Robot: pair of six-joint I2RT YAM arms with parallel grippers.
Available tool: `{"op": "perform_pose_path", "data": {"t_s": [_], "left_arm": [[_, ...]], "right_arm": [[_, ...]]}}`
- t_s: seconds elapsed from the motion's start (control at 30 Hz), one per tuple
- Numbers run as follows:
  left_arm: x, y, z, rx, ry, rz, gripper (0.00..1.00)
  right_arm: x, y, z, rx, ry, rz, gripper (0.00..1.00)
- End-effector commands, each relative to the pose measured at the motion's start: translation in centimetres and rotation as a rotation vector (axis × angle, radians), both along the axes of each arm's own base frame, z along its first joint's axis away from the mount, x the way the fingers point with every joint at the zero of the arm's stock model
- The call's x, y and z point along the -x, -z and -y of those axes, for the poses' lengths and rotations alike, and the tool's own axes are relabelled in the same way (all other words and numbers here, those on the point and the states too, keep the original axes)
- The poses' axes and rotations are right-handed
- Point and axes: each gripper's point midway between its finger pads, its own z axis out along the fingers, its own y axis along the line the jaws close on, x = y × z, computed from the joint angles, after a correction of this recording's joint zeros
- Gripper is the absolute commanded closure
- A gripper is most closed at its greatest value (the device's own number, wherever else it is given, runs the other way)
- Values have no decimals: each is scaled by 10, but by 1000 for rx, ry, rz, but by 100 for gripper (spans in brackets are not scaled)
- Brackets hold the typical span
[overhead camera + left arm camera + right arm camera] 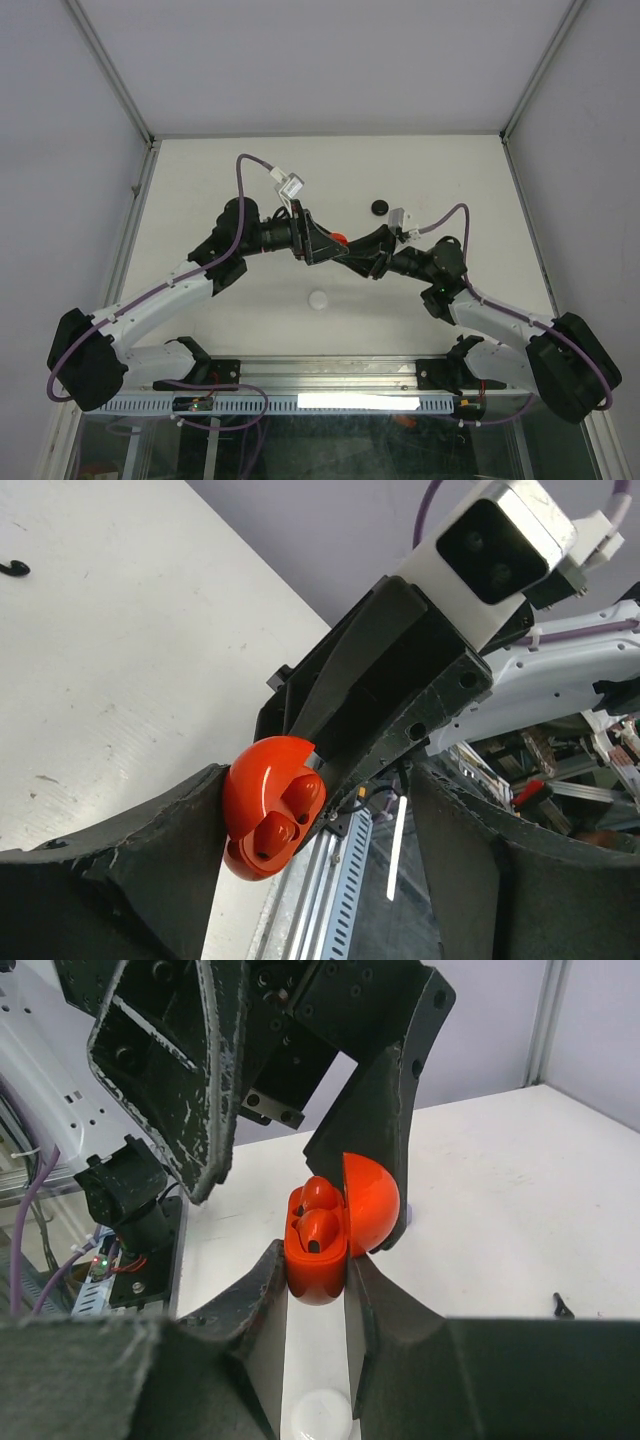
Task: Insert the wireless bluetooth earbuds into the charging case
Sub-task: Close the charging case, then place the charging case at the center of the board.
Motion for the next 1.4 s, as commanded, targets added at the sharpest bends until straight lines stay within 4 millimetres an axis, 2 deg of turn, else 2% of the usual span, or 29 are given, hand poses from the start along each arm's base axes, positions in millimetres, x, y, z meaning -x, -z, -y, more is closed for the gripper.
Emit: {"op": "perform_pose_path", "data": {"t_s": [0.0,0.37,0.5,0.57,0.7,0.83,1.07,1.23,1.37], "left_arm": [[12,-32,-2,103,68,90,29],[10,-34,-13,112,41,133,29],[-9,-28,-24,57,-86,133,26],[-25,-22,-37,-10,-209,137,23],[-55,-9,-79,-155,-492,156,15],[-68,0,-120,-262,-696,167,2],[-84,9,-179,-453,-961,188,1],[-93,15,-200,-575,-1032,213,1],[-98,25,-204,-610,-1043,203,1]], "right_arm": [[4,-17,-3,-31,-54,11,100],[4,7,1,43,-71,-86,100],[0,21,2,97,-51,-175,100],[-6,32,3,140,-15,-249,100],[-21,68,12,255,107,-435,100],[-24,103,23,349,192,-581,100],[-18,159,30,484,248,-846,99],[-7,190,20,543,219,-1001,98],[7,206,5,588,170,-1060,96]]}}
